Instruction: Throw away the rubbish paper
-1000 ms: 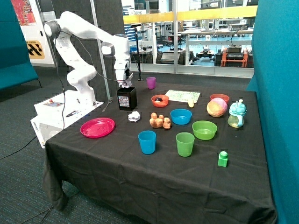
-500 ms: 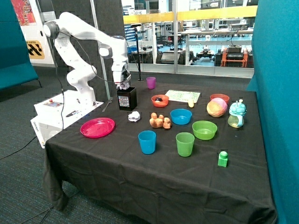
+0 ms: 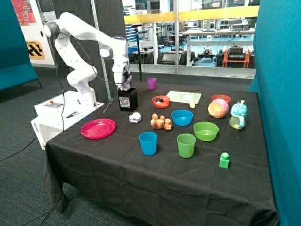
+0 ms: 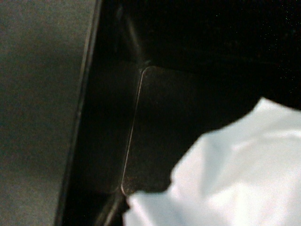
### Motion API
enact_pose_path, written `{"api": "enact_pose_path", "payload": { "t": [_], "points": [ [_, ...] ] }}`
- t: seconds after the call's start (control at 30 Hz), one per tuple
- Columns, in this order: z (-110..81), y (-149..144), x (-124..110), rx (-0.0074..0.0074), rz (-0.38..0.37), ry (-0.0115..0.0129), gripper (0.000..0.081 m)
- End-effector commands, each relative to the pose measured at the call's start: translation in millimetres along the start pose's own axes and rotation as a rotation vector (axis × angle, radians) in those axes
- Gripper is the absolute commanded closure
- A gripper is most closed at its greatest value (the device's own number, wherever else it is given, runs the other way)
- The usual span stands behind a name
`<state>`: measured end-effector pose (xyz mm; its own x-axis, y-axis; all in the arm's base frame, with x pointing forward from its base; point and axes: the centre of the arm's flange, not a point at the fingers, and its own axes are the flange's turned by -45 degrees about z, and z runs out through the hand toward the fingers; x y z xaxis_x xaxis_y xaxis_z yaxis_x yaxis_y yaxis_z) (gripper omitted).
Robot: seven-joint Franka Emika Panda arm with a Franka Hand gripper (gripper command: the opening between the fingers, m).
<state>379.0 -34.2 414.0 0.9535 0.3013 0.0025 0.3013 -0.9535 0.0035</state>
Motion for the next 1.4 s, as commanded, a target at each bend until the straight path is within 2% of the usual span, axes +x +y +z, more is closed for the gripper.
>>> {"api": "enact_pose_path", "payload": {
  "t": [0.0,0.3,0.67,1.03,1.2,1.23,1.37],
  "points": [
    [-0.1,-3,3,0.0035,-0.011,-0.0025,0.0153],
    [0.3,-2,2,0.0035,-0.010,-0.0025,0.0078],
    [-4.8,1,4,0.0035,0.002,-0.0025,0.0102],
    [-26.5,37,48,0.0032,0.170,-0.0028,0.0138],
    [-25.3,48,61,0.0032,0.231,-0.0029,0.0110],
    [-23.9,51,62,0.0031,0.270,-0.0030,0.0099],
    [-18.2,64,63,0.0030,0.329,-0.0031,0.0094]
  ]
}}
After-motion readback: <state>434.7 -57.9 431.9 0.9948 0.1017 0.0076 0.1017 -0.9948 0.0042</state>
